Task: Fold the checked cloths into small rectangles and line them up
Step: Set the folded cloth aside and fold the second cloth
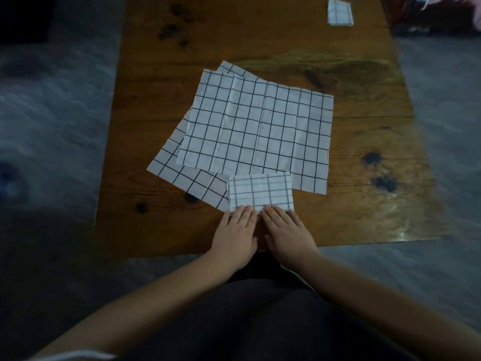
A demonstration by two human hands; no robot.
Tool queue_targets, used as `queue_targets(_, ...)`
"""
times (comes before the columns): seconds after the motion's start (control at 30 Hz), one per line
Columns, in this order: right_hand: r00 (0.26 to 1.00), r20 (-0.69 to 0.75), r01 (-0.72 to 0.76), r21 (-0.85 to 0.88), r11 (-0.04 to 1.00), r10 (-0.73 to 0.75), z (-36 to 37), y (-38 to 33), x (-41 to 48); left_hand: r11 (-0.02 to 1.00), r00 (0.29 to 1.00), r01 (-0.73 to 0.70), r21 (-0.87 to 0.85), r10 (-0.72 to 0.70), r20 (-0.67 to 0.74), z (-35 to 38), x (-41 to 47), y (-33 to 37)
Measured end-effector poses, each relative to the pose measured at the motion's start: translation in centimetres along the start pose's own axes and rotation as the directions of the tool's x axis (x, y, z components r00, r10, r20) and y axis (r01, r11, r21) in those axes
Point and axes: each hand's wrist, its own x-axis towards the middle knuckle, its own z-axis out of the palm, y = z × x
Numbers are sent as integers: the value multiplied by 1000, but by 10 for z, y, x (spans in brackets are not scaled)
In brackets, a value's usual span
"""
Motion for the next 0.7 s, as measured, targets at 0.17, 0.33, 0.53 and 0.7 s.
queue_targets(0.17,999,-11,-47,6,999,47,4,1,-5,999,999,44,0,-44,-7,1,-4,2)
queue_targets(0.33,990,-23,-141,20,990,142,6,15,-12,996,997,82,-29,-83,-1,2,-10,1)
queue_targets(0.53,982,-33,-186,27,982,187,6,30,-18,994,994,106,-28,-105,30,2,-19,-9)
queue_targets(0.7,977,-32,-210,38,977,212,4,21,-18,988,987,156,-11,-156,43,-1,-25,-10)
